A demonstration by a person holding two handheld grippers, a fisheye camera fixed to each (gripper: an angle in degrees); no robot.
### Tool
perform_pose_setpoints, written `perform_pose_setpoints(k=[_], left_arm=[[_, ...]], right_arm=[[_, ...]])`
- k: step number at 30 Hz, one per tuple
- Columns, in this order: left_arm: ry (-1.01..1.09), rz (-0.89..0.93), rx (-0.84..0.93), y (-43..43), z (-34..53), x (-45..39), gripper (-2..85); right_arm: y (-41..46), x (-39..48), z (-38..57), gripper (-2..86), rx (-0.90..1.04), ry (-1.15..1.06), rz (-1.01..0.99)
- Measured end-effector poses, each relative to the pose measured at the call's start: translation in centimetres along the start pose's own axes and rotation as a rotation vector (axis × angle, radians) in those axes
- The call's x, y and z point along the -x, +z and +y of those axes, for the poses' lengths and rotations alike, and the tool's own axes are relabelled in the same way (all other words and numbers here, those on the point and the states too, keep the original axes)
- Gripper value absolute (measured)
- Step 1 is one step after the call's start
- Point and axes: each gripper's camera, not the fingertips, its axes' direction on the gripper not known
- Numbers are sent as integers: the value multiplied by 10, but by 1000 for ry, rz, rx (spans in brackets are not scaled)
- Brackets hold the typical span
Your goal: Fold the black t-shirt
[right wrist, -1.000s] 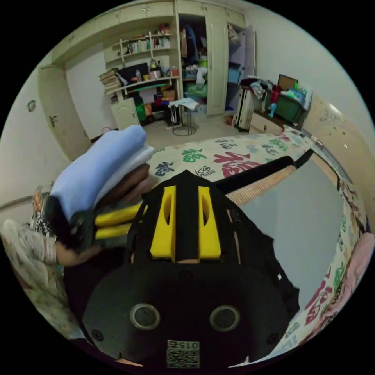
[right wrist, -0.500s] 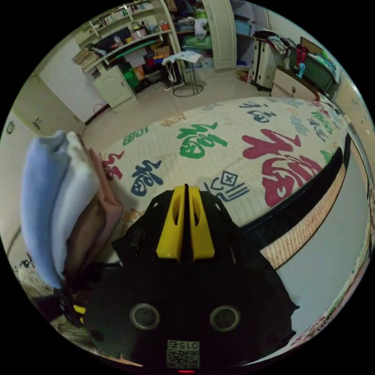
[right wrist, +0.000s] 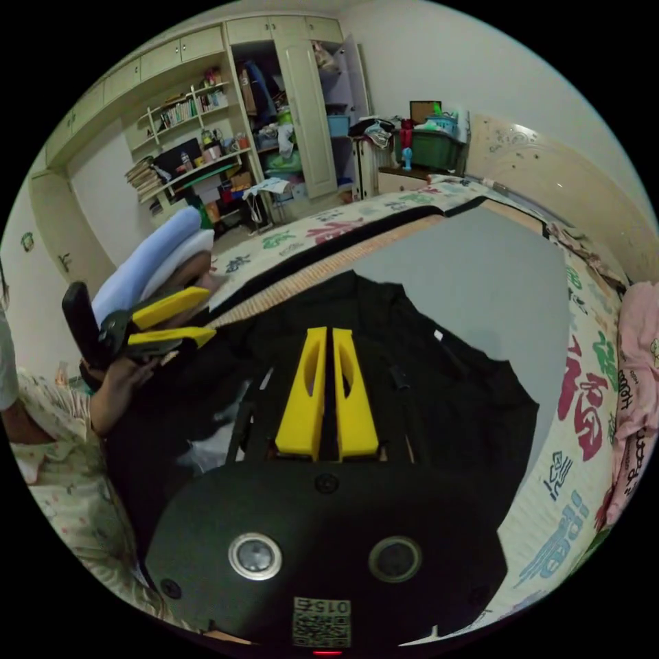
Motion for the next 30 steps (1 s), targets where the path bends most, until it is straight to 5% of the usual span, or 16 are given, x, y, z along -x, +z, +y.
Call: perform_pose_setpoints(k=[11, 21, 30], left_arm=[[236, 107, 199, 83, -52, -62, 118], [349, 162, 47, 67, -58, -91, 20], [450, 153, 170, 84, -60, -120, 13]], right_arm=[[-5, 2, 19, 0, 2, -90, 61], [-33, -7, -1, -1, 29, -63, 106], [-50, -23, -18, -6, 133, -56, 45]])
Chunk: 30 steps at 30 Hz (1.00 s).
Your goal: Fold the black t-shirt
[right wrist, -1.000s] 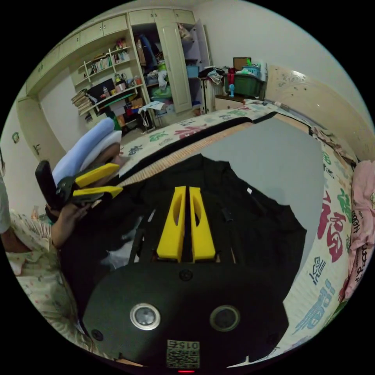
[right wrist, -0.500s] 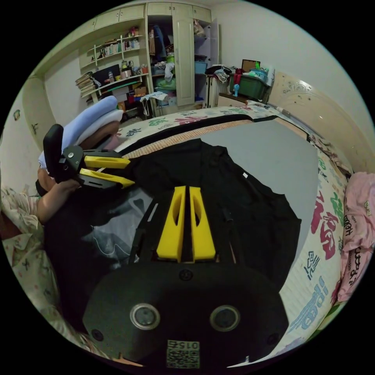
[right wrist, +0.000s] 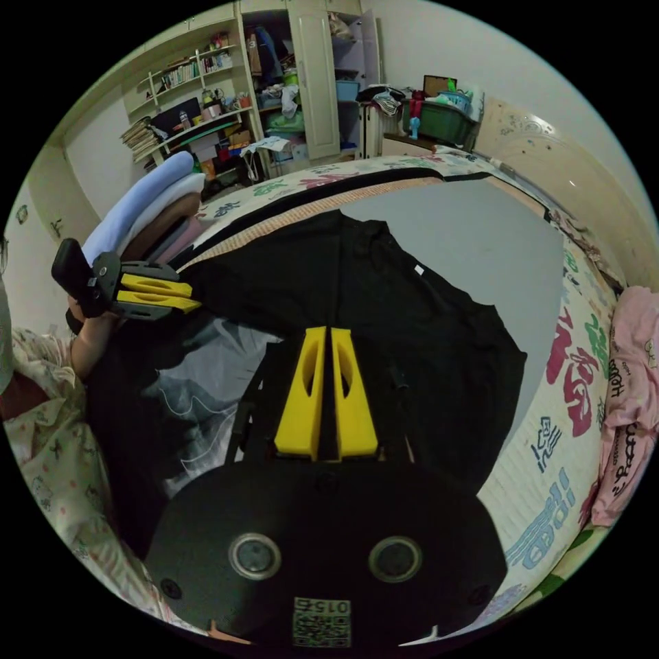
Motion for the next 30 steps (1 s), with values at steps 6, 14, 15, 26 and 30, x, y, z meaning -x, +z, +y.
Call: perform_pose_setpoints(k=[6, 14, 15, 26, 30], left_arm=[[-101, 123, -42, -9, -5, 15, 65], [-223, 176, -31, 11, -25, 42, 101], [-167, 196, -39, 10, -27, 33, 92], [59, 126, -101, -11, -11, -24, 21], [99, 145, -46, -7, -11, -39, 16]], right_arm=[[-22, -1, -10, -7, -2, 12, 38], [-62, -3, -23, 61, -72, 44, -21], [-64, -4, -24, 59, -70, 44, -41], [-80, 5, -20, 8, 36, 8, -81], [-92, 7, -17, 5, -3, 24, -100]])
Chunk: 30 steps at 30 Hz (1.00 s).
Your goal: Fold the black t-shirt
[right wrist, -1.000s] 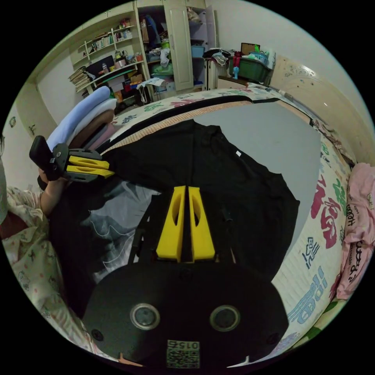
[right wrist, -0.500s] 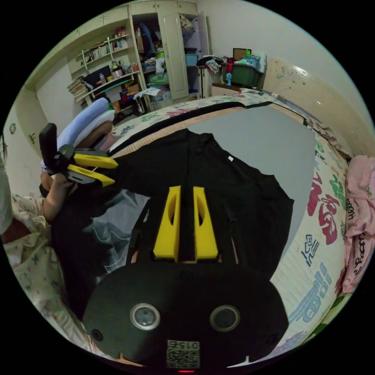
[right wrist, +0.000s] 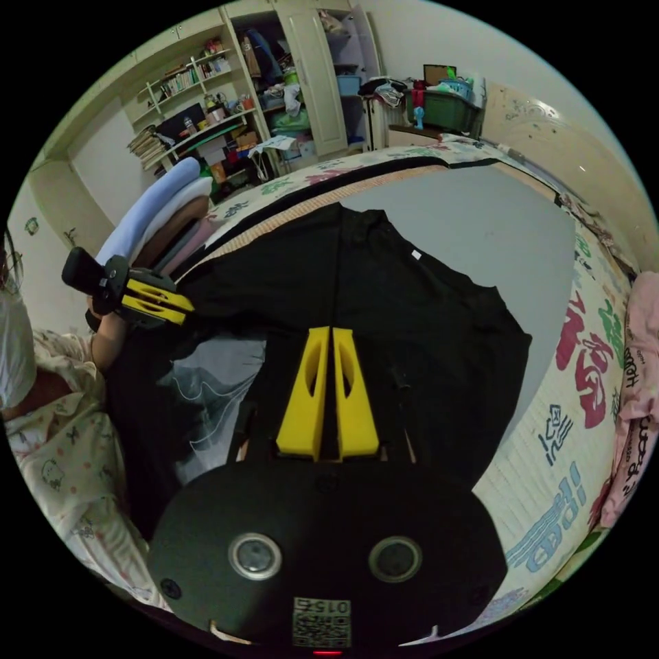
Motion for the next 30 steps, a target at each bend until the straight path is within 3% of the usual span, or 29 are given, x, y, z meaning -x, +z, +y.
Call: perform_pose_setpoints(k=[4, 8, 16, 30], left_arm=[[-18, -11, -59, -11, 2, -5, 20], [-18, 1, -132, -17, 6, -14, 36], [33, -17, -29, 6, 3, -38, 71], [71, 53, -17, 13, 37, -46, -1]], right_arm=[[-11, 28, 2, 21, -62, -50, 21], [6, 46, 5, 47, 2, -82, 63], [24, 65, 17, 47, 61, -94, 73], [32, 100, 58, 15, 81, -104, 106]])
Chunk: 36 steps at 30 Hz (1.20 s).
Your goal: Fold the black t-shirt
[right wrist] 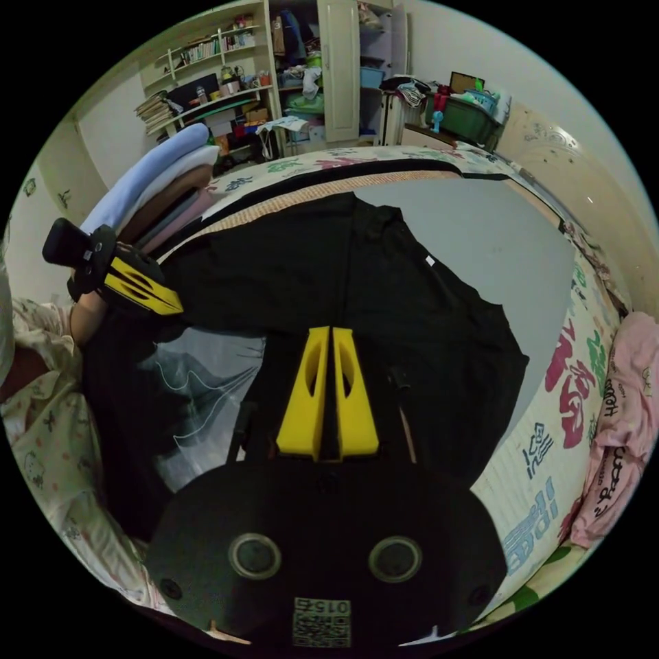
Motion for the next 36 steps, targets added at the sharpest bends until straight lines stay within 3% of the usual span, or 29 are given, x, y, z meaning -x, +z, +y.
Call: perform_pose_setpoints(k=[5, 8, 11, 19, 23, 36], left_arm=[[-180, -131, -112, -26, 31, 28, 5], [-318, -271, -75, -25, 52, 48, 9], [-353, -264, 16, -10, 64, 58, 12], [-399, -296, 100, 10, 92, 73, 13], [-404, -318, 130, 19, 105, 79, 11], [-422, -332, 157, 35, 147, 109, 8]], right_arm=[[-49, 88, 12, 61, -129, -169, -47], [-53, 152, 20, 83, -130, -340, -108], [-39, 189, 26, 92, -97, -431, -156], [9, 222, 28, 80, 21, -451, -156], [7, 237, 28, 3, 16, -468, -111], [-7, 268, -17, -10, 51, -515, -156]])
